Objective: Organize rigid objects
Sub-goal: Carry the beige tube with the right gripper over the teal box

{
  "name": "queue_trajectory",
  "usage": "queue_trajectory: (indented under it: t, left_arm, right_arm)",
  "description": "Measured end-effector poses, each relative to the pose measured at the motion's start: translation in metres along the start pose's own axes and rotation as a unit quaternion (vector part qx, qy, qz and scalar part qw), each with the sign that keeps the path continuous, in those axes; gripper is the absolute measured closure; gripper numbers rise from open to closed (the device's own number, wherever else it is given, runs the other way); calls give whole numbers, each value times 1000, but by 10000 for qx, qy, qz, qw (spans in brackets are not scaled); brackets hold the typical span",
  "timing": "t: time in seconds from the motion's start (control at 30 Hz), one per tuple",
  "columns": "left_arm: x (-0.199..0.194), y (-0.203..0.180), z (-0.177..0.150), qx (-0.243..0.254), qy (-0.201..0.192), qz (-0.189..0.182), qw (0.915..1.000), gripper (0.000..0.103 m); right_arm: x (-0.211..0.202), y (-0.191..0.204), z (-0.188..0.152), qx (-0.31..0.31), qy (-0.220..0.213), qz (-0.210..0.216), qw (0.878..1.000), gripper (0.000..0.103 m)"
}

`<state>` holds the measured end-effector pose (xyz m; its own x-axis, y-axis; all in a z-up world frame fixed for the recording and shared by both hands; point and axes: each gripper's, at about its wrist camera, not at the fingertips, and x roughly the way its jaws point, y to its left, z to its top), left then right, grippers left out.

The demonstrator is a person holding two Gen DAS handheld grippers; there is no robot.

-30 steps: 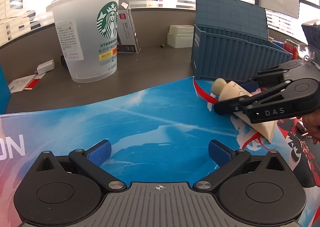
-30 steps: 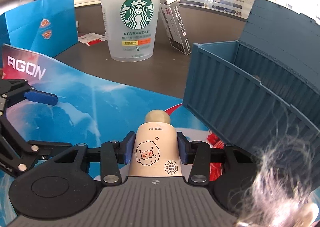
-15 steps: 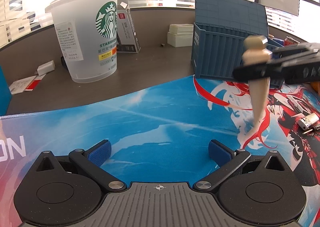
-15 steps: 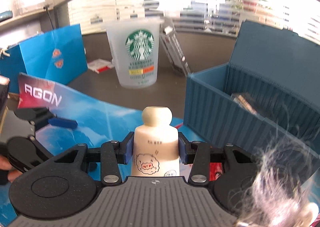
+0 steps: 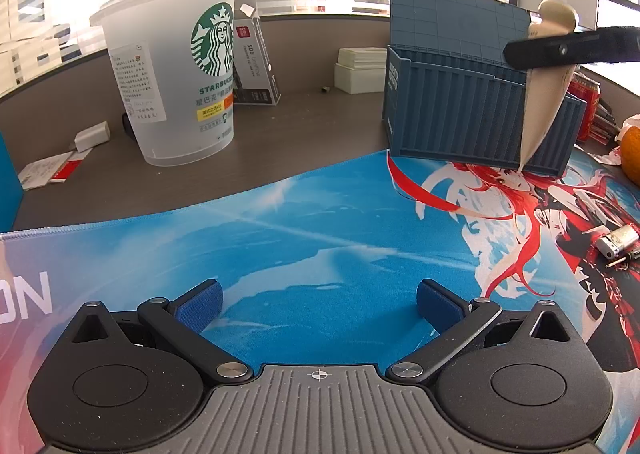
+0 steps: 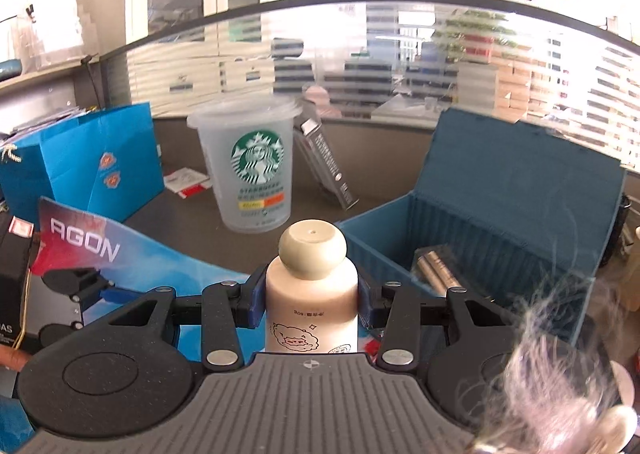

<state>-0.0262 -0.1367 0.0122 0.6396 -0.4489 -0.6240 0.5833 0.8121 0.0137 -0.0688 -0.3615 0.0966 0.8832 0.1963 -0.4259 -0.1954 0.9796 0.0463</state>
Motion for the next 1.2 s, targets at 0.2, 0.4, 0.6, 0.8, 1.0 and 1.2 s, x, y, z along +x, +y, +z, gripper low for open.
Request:
queue_trajectory:
  t: [0.2, 0.4, 0.6, 0.8, 1.0, 1.2]
  left_arm:
    - [0, 0, 0, 0, 0, 0, 10000, 0]
    - [0, 0, 0, 1, 1, 1, 10000, 0]
    - [0, 0, 0, 1, 1, 1, 10000, 0]
    - [0, 0, 0, 1, 1, 1, 10000, 0]
    - [0, 0, 0, 2, 1, 1, 10000, 0]
    - [0, 1, 0, 3, 2, 0, 10000, 0]
  right_arm:
    - [-15, -10, 11, -33, -155, -147, 9998, 63]
    - [-24, -17, 21, -185, -188, -320, 9991, 63]
    - [-33, -28, 34, -360, -244, -546, 9976, 63]
    - [-35, -47, 48, -443, -268, -814, 9953, 63]
    - [-25, -66, 58, -675, 10, -1101, 9916, 63]
    - [-5, -82, 56, -898, 496, -1332, 9858, 63]
